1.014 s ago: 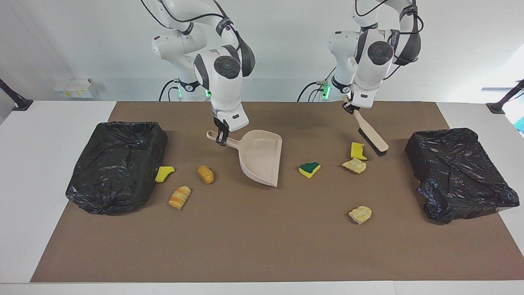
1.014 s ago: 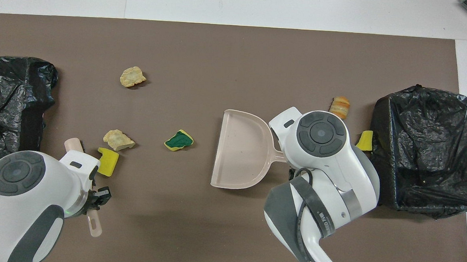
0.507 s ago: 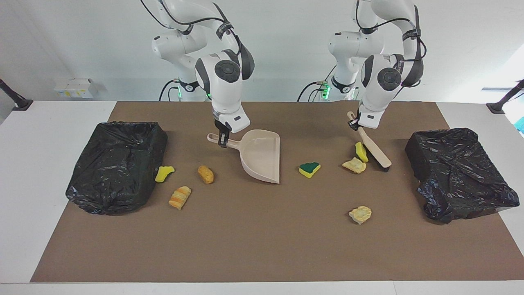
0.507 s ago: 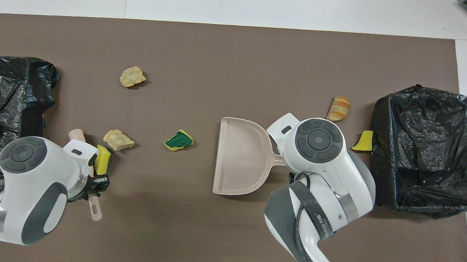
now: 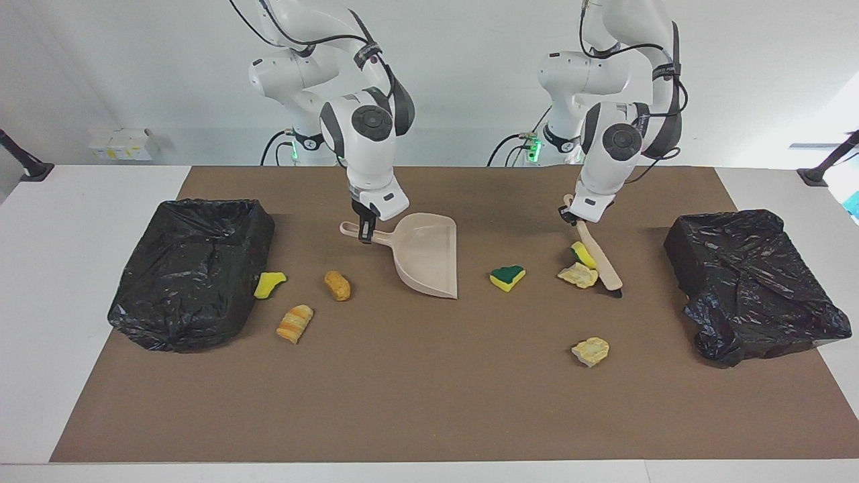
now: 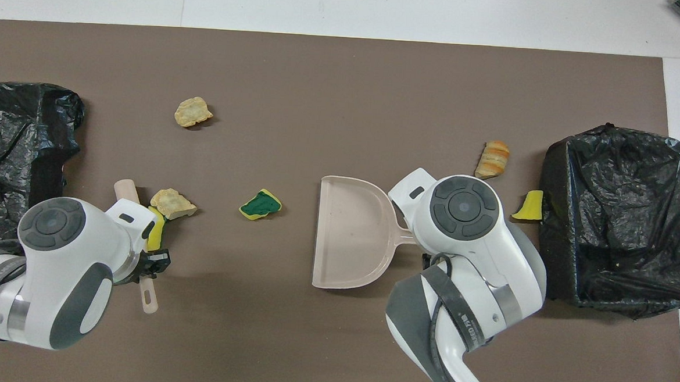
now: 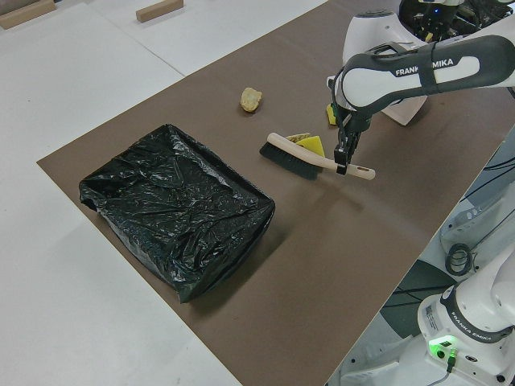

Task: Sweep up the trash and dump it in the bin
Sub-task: 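Sweep the sponges and bread into the dustpan with the left gripper's brush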

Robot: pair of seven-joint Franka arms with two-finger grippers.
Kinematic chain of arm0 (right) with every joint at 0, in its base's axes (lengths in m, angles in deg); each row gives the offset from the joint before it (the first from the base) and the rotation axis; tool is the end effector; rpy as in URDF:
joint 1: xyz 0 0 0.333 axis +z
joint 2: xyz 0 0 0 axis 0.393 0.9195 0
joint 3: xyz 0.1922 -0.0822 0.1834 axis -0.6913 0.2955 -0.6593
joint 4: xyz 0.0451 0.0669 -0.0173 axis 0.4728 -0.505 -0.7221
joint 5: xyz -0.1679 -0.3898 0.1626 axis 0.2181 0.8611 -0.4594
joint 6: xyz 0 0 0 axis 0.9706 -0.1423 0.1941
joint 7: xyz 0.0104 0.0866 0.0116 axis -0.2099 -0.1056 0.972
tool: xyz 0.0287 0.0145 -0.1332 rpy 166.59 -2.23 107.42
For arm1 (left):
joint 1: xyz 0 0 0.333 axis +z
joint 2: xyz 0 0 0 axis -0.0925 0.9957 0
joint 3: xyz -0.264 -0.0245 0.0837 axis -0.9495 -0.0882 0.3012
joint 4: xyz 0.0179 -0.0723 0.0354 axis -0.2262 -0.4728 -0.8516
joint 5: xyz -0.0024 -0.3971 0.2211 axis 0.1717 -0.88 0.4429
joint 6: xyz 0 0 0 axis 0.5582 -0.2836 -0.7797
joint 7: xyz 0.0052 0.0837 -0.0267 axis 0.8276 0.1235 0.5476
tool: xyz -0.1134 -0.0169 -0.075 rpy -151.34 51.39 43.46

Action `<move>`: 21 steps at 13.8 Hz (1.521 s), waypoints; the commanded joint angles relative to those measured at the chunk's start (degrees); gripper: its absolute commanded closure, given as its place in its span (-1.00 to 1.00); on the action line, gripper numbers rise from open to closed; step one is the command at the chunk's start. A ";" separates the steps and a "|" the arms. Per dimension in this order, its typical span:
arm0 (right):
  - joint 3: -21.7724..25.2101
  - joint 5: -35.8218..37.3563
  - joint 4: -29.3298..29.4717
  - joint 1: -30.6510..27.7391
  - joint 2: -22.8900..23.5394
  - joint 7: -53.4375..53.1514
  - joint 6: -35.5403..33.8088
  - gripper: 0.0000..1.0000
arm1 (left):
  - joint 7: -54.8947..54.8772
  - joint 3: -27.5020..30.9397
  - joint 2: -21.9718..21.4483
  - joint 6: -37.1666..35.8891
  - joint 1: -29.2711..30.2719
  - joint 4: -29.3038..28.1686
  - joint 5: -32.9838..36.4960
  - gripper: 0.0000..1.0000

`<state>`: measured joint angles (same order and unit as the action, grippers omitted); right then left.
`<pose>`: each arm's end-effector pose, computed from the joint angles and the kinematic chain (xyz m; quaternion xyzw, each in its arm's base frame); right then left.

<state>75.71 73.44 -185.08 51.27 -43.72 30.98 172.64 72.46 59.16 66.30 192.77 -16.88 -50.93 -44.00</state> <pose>0.5393 0.2559 0.2758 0.7337 0.6758 -0.0613 0.0350 0.4771 -0.1274 0.2271 -0.9911 -0.0596 0.0976 0.0686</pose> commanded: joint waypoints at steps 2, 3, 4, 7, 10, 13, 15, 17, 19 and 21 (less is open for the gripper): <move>-0.21 1.04 -1.79 -0.53 -1.60 1.85 1.40 1.00 | -3.50 0.41 1.60 -0.05 -5.82 1.50 -0.79 1.00; -0.21 1.04 -1.70 -0.53 -1.60 1.85 1.48 1.00 | -6.82 0.41 2.12 0.56 -6.52 1.59 -1.84 1.00; -0.21 1.04 -1.79 -0.53 -1.60 1.76 1.40 1.00 | -10.34 0.41 3.52 1.52 -7.31 1.59 -3.68 1.00; -0.21 1.04 -1.87 -0.53 -1.69 1.50 1.40 1.00 | -12.66 0.33 3.80 3.98 -11.52 1.94 -6.33 1.00; -0.21 1.04 -1.96 -0.53 -1.77 1.23 1.31 1.00 | -12.66 0.32 3.80 4.52 -16.79 2.82 -10.53 1.00; -0.21 1.04 -1.96 -0.53 -1.77 1.23 1.22 1.00 | -12.40 0.24 3.62 4.08 -22.86 4.13 -12.39 1.00; -0.21 0.95 -1.96 -0.53 -1.77 1.23 1.31 1.00 | -11.78 0.33 3.62 3.99 -26.99 5.45 -15.37 1.00; -0.21 1.04 -1.96 -0.53 -1.77 1.23 1.22 1.00 | -11.34 0.33 4.06 2.59 -29.90 7.73 -16.26 1.00; -0.21 0.95 -1.96 -0.53 -1.77 1.23 1.22 1.00 | -9.15 0.33 5.11 -0.39 -30.61 11.51 -18.72 1.00; -0.21 0.95 -1.96 -0.53 -1.77 1.14 1.22 1.00 | -9.14 0.50 6.08 -1.98 -29.57 12.49 -18.81 1.00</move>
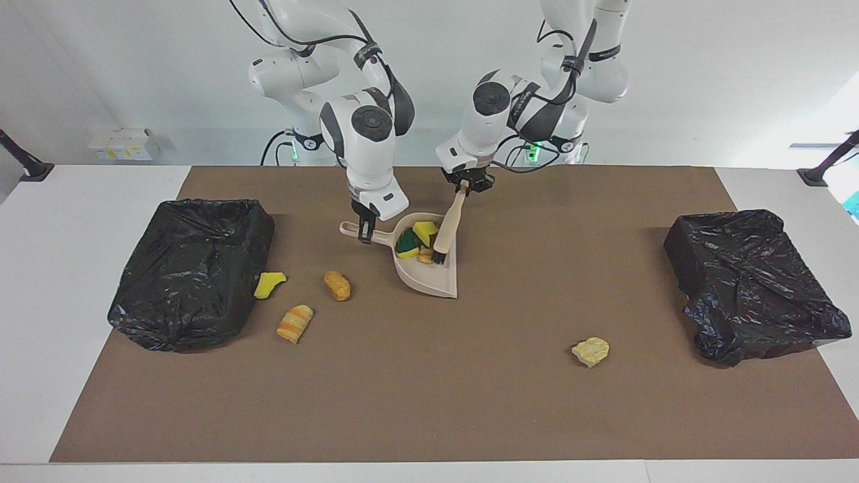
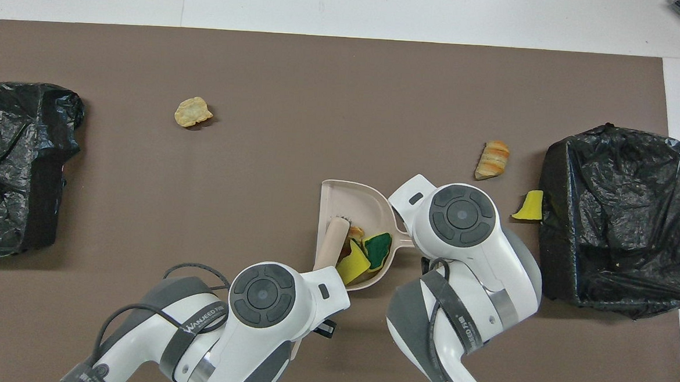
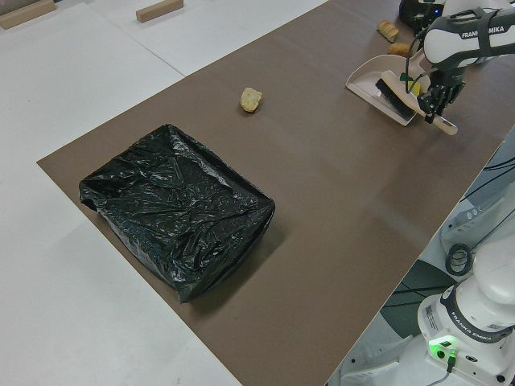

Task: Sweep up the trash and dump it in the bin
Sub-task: 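Sweep the sponges and bread into the dustpan with the left gripper's brush, then move the brush with the left gripper behind the far bread chunk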

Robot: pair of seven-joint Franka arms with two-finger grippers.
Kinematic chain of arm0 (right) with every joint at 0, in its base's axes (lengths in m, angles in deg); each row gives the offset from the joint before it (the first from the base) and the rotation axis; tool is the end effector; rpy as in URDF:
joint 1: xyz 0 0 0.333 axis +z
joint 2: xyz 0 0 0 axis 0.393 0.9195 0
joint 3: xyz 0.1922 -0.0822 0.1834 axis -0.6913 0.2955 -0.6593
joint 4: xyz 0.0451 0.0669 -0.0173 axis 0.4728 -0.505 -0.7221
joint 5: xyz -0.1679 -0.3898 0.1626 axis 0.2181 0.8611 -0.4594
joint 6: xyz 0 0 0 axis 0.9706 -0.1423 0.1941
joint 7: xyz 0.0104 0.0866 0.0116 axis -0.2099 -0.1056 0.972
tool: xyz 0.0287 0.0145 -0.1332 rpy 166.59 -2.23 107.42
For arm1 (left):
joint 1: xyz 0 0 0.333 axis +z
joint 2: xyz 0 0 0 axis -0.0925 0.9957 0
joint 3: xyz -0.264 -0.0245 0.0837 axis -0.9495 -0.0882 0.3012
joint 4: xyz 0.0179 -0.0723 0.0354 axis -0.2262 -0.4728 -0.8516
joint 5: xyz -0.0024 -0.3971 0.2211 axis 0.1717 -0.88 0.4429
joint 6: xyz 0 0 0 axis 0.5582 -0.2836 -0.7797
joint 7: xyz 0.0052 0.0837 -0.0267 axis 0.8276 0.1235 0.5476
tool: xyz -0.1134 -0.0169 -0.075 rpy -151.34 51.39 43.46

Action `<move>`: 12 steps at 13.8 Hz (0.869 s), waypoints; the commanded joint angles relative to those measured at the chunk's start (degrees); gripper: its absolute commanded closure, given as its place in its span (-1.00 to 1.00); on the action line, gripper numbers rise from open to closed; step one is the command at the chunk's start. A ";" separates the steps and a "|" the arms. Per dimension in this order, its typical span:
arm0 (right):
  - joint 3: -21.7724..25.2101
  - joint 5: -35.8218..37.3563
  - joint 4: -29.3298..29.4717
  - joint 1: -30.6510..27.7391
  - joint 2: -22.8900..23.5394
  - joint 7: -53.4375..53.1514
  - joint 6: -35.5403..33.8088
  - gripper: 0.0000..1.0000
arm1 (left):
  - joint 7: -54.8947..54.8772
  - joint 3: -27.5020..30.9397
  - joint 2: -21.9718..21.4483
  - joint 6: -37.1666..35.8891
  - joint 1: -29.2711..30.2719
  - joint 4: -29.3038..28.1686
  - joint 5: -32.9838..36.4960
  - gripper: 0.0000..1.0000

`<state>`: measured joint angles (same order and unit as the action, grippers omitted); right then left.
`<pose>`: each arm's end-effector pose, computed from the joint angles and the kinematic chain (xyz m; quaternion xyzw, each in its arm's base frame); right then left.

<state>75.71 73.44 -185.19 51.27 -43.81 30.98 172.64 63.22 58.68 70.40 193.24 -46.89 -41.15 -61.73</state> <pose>0.5389 0.2556 0.2758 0.7336 0.6758 -0.0615 0.0349 0.3699 -0.4115 0.2705 0.9729 -0.1989 -0.1041 0.0550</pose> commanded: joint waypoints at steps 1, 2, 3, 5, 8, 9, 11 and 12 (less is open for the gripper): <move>-0.21 0.95 -1.93 -0.53 -1.78 1.14 1.22 1.00 | 0.27 1.16 1.98 -2.81 0.79 2.63 -1.09 1.00; -0.21 0.95 -2.11 -0.53 -1.78 1.14 1.30 1.00 | 1.32 1.25 1.98 -3.25 1.23 2.36 -0.92 1.00; -0.21 0.95 -2.11 -0.53 -1.78 1.14 1.31 1.00 | 2.64 1.33 1.98 -4.12 1.93 2.45 -0.57 1.00; -0.21 0.95 -2.11 -0.53 -1.78 1.06 1.31 1.00 | 5.10 1.51 1.81 -5.18 4.73 2.88 -0.56 1.00; -0.21 0.95 -2.11 -0.44 -1.87 1.06 1.30 1.00 | 7.57 1.51 1.54 -8.16 7.90 5.51 2.41 1.00; -0.21 0.95 -2.11 -0.44 -1.78 1.06 1.31 1.00 | 8.01 1.51 1.81 -8.43 9.04 5.96 3.90 1.00; -0.21 0.95 -2.11 -0.44 -1.87 0.97 1.22 1.00 | 11.68 1.51 2.07 -7.91 11.42 6.23 4.44 1.00; -0.21 0.95 -2.11 -0.44 -1.87 0.88 1.30 1.00 | 11.79 1.51 2.25 -7.99 11.60 6.66 5.32 1.00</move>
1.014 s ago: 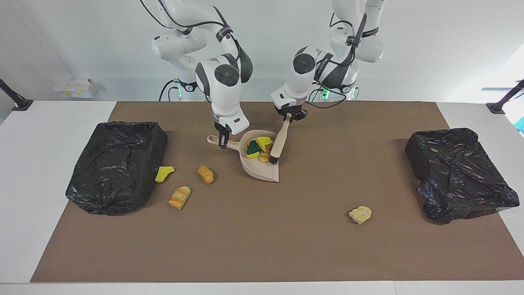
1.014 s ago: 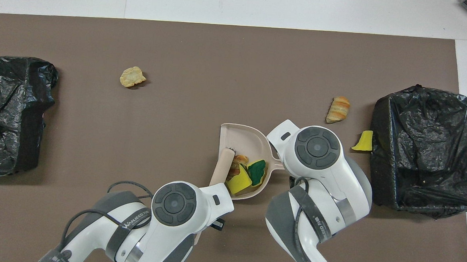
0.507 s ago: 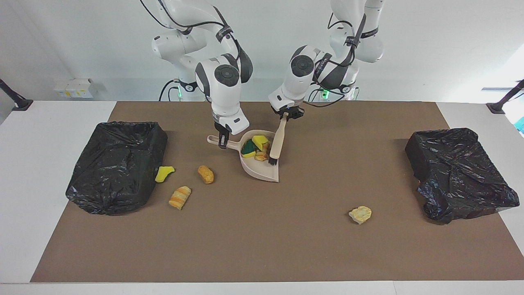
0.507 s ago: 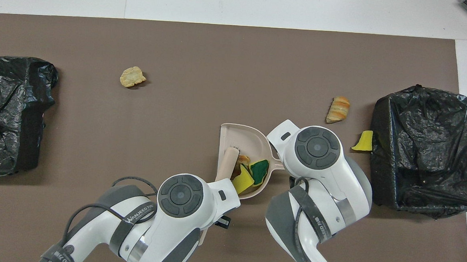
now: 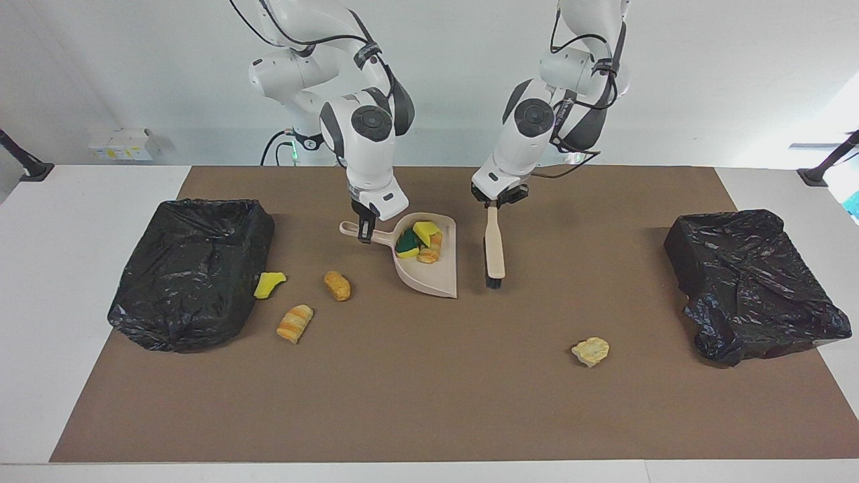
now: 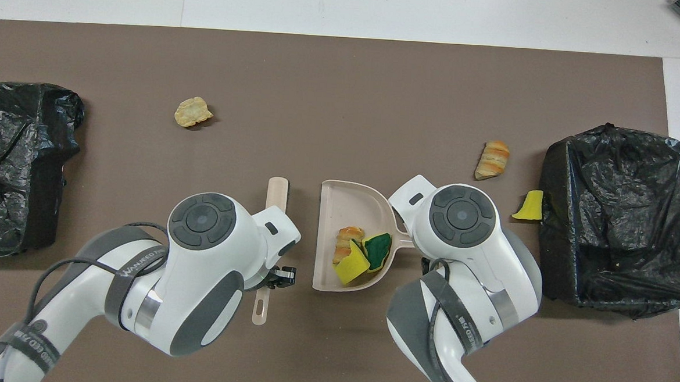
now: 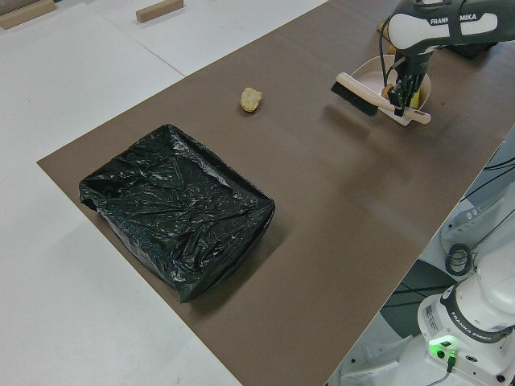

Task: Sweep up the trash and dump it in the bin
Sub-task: 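Move the brush with the left gripper behind the far bread chunk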

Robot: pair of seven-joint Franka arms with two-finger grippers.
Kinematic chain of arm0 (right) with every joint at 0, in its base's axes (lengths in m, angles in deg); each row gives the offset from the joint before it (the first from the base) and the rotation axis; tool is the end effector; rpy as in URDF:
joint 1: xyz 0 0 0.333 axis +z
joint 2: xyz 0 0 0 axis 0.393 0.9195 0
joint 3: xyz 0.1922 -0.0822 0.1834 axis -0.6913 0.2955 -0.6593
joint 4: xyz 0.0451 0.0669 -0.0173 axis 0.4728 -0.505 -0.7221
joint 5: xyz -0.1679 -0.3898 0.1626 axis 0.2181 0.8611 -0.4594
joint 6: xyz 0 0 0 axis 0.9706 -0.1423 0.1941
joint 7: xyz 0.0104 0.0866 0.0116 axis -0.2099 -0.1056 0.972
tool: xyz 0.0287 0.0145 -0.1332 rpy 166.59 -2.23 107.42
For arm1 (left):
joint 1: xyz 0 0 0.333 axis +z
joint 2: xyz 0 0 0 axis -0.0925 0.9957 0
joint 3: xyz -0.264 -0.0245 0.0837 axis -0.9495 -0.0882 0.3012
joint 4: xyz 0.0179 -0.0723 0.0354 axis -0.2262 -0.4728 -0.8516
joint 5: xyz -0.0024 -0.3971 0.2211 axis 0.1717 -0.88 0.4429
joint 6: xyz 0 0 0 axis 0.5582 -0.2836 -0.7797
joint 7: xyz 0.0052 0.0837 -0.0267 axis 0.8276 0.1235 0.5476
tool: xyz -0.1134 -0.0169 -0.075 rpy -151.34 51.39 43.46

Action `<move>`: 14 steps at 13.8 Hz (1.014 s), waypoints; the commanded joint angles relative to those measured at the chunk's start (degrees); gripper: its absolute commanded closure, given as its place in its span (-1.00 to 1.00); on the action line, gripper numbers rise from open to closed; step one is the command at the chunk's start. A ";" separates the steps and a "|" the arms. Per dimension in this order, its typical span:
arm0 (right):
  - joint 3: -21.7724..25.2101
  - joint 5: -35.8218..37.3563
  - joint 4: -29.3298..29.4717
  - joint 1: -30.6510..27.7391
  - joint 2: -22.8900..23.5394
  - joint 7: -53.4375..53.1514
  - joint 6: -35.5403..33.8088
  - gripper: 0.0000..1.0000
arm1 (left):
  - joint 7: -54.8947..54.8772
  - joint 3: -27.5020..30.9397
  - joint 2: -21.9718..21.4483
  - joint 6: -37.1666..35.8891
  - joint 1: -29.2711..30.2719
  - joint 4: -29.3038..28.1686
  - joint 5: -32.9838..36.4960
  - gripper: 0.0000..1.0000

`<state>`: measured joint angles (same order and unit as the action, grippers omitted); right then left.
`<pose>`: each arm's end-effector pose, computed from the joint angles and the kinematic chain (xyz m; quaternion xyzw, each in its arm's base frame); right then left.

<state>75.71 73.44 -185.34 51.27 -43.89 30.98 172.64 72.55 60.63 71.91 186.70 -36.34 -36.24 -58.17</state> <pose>0.5382 0.2553 0.2753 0.7336 0.6758 -0.0620 0.0347 0.4593 -0.3258 0.2890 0.9923 -0.0347 -0.1163 0.0263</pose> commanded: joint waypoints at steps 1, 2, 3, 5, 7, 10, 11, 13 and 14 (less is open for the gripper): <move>-0.21 0.95 -1.96 -0.44 -1.78 0.88 1.31 1.00 | 2.11 -0.45 1.61 -1.54 2.79 2.89 4.81 1.00; -0.21 0.95 -1.96 -0.44 -1.78 0.88 1.31 1.00 | 1.76 -0.53 3.19 -2.23 4.81 5.07 7.97 1.00; -0.21 0.95 -1.96 -0.44 -1.78 0.79 1.31 1.00 | 1.06 -0.45 4.59 -3.72 6.14 7.53 10.01 1.00; -0.21 0.95 -1.96 -0.44 -1.78 0.79 1.31 1.00 | -2.44 -0.45 7.49 -6.19 8.95 12.54 11.78 1.00; -0.21 0.95 -1.96 -0.44 -1.78 0.79 1.30 1.00 | -7.97 -0.45 9.69 -6.28 13.60 15.71 12.57 1.00; -0.21 0.95 -1.96 -0.44 -1.78 0.70 1.30 1.00 | -14.23 -0.45 12.07 -4.71 19.23 18.10 14.06 1.00; -0.21 0.95 -1.96 -0.44 -1.78 0.70 1.22 1.00 | -15.11 -0.45 13.12 -4.18 20.64 18.80 15.55 1.00; -0.21 0.95 -1.96 -0.44 -1.78 0.70 1.22 1.00 | -19.57 -0.45 15.06 -3.04 23.37 19.59 16.44 1.00; -0.21 0.95 -1.96 -0.44 -1.78 0.79 1.22 1.00 | -21.86 -0.45 15.59 -1.38 24.07 19.68 17.05 1.00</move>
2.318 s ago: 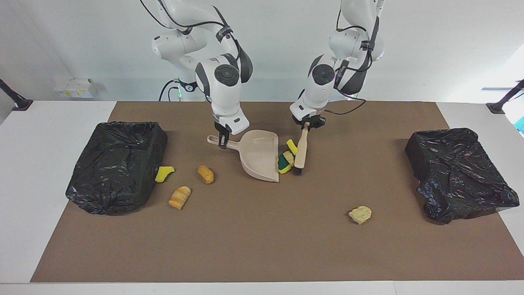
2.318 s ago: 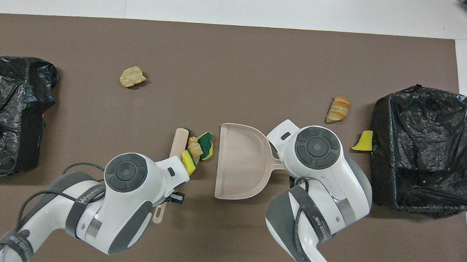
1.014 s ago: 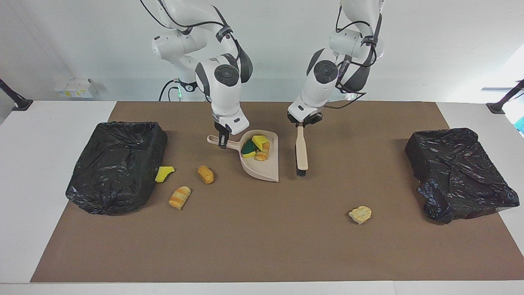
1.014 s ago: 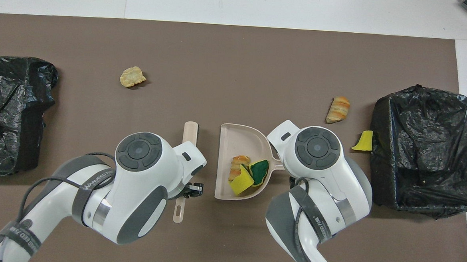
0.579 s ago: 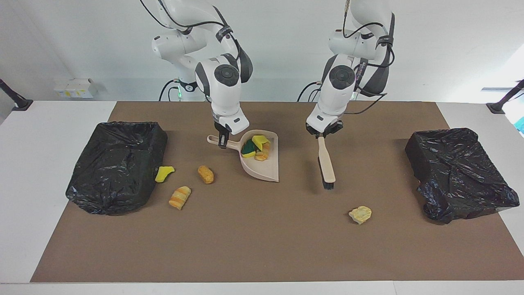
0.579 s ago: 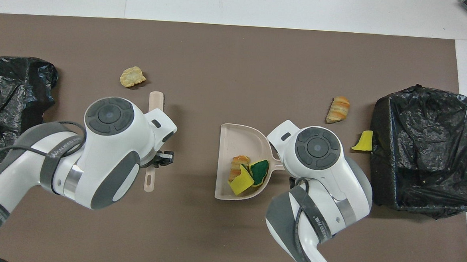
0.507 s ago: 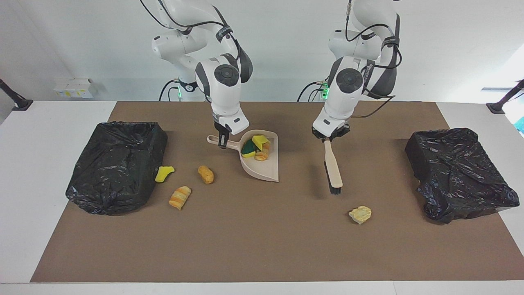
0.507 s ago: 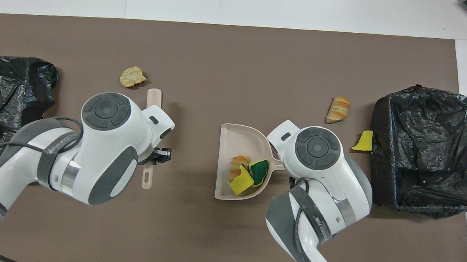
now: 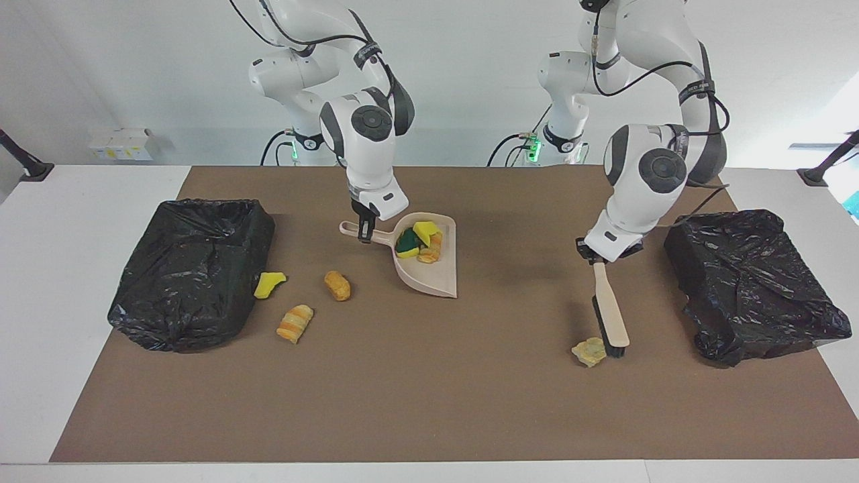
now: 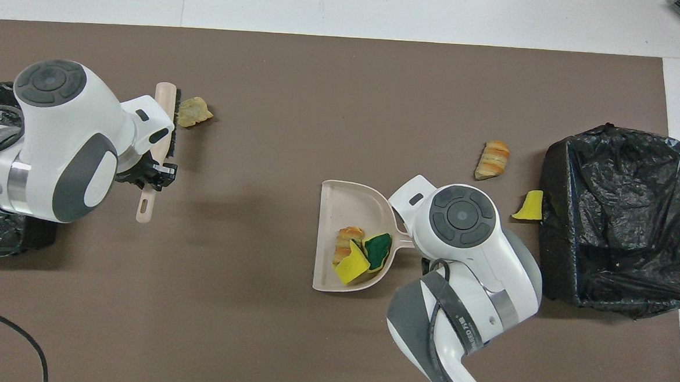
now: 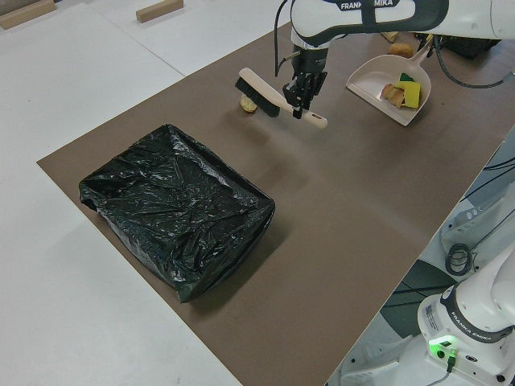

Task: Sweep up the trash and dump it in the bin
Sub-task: 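Move the brush with the left gripper behind the far bread chunk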

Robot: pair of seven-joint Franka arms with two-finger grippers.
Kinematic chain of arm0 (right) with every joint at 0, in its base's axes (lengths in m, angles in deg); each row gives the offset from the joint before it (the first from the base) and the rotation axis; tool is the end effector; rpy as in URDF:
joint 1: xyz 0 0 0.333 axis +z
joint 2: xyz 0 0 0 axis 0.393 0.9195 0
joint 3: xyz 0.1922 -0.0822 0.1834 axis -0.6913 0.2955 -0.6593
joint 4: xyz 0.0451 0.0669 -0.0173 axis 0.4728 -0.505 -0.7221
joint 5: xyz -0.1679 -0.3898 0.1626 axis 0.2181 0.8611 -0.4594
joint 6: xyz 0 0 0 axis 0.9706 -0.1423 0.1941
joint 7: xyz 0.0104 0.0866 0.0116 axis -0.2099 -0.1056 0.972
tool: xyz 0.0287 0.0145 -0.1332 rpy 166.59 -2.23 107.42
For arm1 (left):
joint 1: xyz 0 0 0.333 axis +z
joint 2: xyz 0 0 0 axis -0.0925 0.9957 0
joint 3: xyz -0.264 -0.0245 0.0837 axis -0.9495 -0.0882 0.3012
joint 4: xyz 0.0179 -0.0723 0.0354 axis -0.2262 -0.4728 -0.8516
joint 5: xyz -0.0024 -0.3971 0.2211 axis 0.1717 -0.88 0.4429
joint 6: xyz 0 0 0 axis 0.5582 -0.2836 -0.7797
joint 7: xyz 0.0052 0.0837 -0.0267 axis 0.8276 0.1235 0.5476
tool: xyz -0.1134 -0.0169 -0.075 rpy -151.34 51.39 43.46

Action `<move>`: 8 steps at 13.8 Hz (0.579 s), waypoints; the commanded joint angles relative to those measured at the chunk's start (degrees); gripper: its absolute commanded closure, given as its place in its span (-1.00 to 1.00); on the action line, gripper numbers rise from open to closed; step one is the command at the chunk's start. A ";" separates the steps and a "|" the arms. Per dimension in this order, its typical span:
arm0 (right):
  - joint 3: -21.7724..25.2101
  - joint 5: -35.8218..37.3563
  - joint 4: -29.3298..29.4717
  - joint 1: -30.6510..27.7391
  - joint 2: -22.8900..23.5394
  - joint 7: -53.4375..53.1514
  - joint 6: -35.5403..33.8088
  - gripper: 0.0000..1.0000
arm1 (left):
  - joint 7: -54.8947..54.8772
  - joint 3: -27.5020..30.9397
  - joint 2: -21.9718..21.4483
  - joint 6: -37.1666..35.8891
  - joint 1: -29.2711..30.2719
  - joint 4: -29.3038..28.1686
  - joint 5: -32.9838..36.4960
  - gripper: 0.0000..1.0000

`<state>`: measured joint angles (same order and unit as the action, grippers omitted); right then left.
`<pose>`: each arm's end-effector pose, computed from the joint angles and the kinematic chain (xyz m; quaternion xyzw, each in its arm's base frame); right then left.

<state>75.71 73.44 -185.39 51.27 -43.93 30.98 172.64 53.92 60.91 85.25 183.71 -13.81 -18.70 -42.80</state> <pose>0.5379 0.2552 0.2753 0.7336 0.6758 -0.0621 0.0347 0.6294 -0.1115 0.2948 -0.9946 0.0585 0.0722 0.0463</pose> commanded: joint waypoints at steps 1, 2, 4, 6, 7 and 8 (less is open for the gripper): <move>-0.21 0.95 -1.92 -0.44 -1.75 0.70 1.22 1.00 | -5.43 -0.72 3.30 3.63 2.16 2.14 3.52 1.00; -0.21 0.95 -1.92 -0.44 -1.75 0.70 1.22 1.00 | -7.98 -0.72 4.09 5.30 2.43 2.14 5.45 1.00; -0.21 0.95 -1.92 -0.44 -1.75 0.79 1.22 1.00 | -10.37 -0.72 4.89 6.19 3.05 2.23 6.00 1.00; -0.21 0.95 -1.92 -0.44 -1.75 0.70 1.22 1.00 | -11.08 -0.72 6.02 9.34 3.22 2.23 6.78 1.00; -0.21 0.95 -1.92 -0.44 -1.75 0.70 1.22 1.00 | -11.17 -0.72 6.38 10.58 3.31 2.23 8.10 1.00; -0.21 0.95 -1.92 -0.44 -1.75 0.70 1.22 1.00 | -11.95 -0.72 6.47 10.76 4.18 2.15 8.72 1.00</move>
<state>75.71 73.44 -185.41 51.27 -43.93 30.98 172.64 43.63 60.85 90.43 193.22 -11.39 -18.00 -36.19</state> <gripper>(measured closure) 0.692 0.744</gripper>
